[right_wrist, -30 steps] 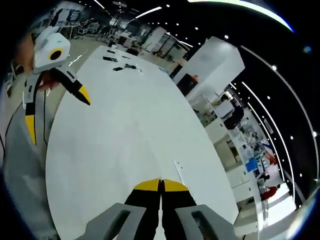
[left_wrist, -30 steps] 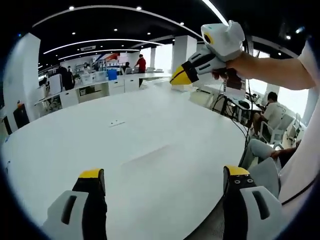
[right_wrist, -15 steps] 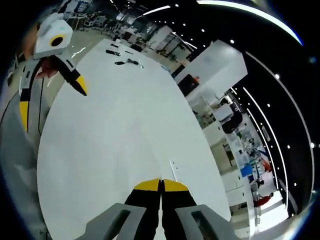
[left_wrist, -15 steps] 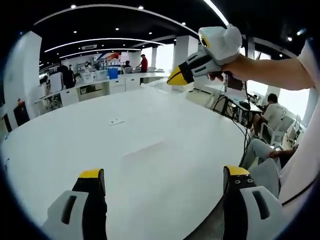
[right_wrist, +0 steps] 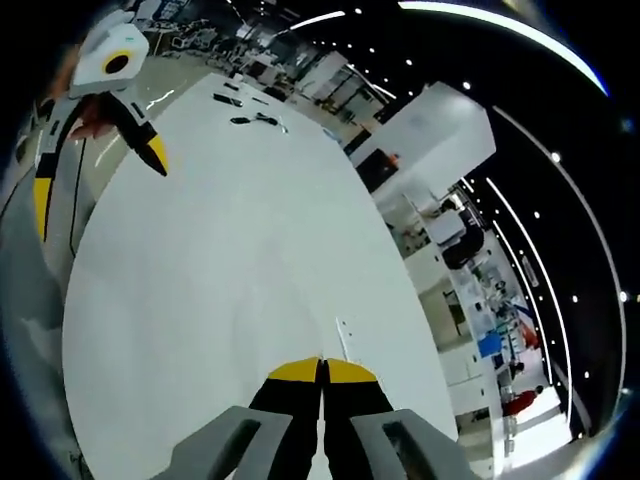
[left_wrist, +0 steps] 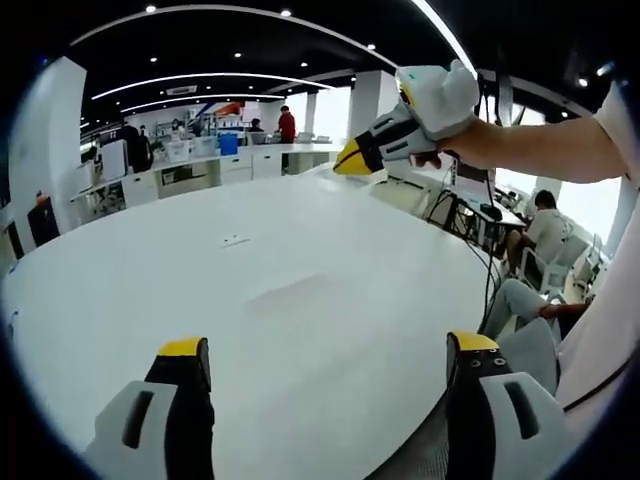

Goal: Arrange the food packaging bags into a neat stack by flattening each bag and aligning their edges.

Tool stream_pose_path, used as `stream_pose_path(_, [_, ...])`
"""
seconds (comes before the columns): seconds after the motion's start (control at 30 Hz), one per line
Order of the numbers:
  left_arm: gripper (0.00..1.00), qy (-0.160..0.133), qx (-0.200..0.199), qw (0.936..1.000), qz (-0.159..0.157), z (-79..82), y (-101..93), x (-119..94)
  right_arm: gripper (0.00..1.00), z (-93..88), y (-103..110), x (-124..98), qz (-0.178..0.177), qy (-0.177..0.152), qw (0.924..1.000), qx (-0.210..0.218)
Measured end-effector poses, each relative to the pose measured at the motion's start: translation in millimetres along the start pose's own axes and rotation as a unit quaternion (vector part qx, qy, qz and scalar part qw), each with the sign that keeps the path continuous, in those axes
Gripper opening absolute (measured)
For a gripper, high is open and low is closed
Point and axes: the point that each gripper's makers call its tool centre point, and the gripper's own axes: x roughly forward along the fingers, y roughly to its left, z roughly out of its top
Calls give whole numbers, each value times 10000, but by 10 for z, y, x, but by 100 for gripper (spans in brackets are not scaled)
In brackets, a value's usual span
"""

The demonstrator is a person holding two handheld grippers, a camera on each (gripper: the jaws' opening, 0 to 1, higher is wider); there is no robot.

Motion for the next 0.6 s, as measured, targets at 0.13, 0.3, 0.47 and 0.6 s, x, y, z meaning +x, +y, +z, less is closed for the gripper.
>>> stream_pose_path(0.13, [97, 21, 2, 10000, -12, -10, -3, 5, 0, 16, -29, 35, -48, -19, 10000, -76])
stream_pose_path(0.3, [98, 56, 18, 10000, -38, -23, -8, 11, 0, 50, -51, 71, -82, -39, 9998, -168])
stream_pose_path(0.47, [99, 112, 41, 9999, -72, -52, -15, 16, 0, 67, -74, 95, -130, -40, 9997, -219])
stream_pose_path(0.6, [99, 133, 45, 9999, -72, -66, -15, 25, 0, 70, -90, 127, -146, -44, 9996, -219])
